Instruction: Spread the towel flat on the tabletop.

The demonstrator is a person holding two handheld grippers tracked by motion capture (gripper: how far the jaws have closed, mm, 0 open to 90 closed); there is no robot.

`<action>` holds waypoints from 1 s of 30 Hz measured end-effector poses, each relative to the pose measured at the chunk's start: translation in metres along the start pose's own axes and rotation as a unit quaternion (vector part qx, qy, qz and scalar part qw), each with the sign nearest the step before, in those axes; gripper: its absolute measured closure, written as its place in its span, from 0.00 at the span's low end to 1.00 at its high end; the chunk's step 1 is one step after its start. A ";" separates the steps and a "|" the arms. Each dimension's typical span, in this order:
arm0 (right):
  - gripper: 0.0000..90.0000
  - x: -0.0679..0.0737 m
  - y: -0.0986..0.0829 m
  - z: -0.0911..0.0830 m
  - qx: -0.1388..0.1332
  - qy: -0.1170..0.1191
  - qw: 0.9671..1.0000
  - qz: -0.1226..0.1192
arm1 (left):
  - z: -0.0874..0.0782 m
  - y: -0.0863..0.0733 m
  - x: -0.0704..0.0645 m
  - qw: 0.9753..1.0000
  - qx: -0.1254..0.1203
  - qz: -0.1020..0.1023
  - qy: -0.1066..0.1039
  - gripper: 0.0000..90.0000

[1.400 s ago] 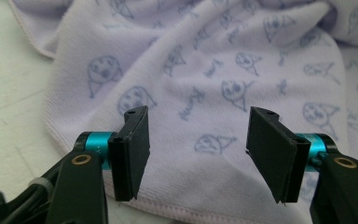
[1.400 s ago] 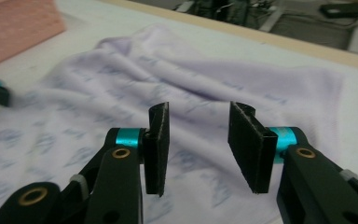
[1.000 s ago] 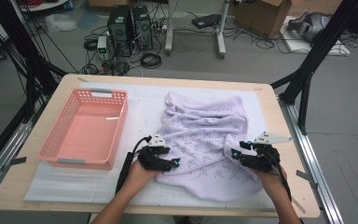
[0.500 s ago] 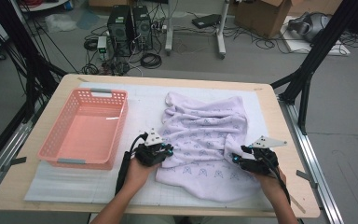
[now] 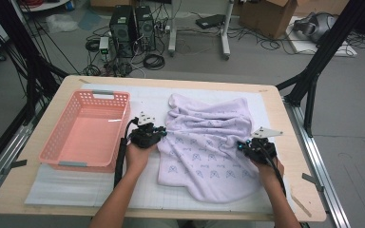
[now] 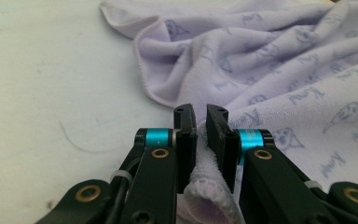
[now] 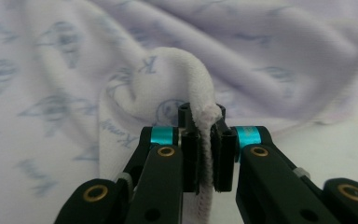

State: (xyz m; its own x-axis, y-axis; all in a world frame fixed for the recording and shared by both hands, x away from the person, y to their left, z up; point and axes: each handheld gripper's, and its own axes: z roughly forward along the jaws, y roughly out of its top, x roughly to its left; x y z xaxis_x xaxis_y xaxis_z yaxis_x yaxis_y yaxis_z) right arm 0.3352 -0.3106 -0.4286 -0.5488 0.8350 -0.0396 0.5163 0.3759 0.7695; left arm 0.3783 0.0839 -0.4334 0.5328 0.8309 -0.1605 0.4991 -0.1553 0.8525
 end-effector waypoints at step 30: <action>0.55 -0.023 -0.013 -0.056 -0.094 -0.031 0.992 0.078 | -0.033 -0.025 -0.020 0.998 0.012 0.030 -0.054 0.39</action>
State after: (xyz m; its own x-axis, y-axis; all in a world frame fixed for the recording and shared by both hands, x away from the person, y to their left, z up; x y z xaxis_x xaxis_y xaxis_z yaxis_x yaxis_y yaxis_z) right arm 0.3044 -0.3576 -0.4022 -0.4270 0.9026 0.0545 0.4566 0.1632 0.8746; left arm 0.3329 0.0892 -0.4346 0.6320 0.7574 -0.1641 0.4796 -0.2159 0.8505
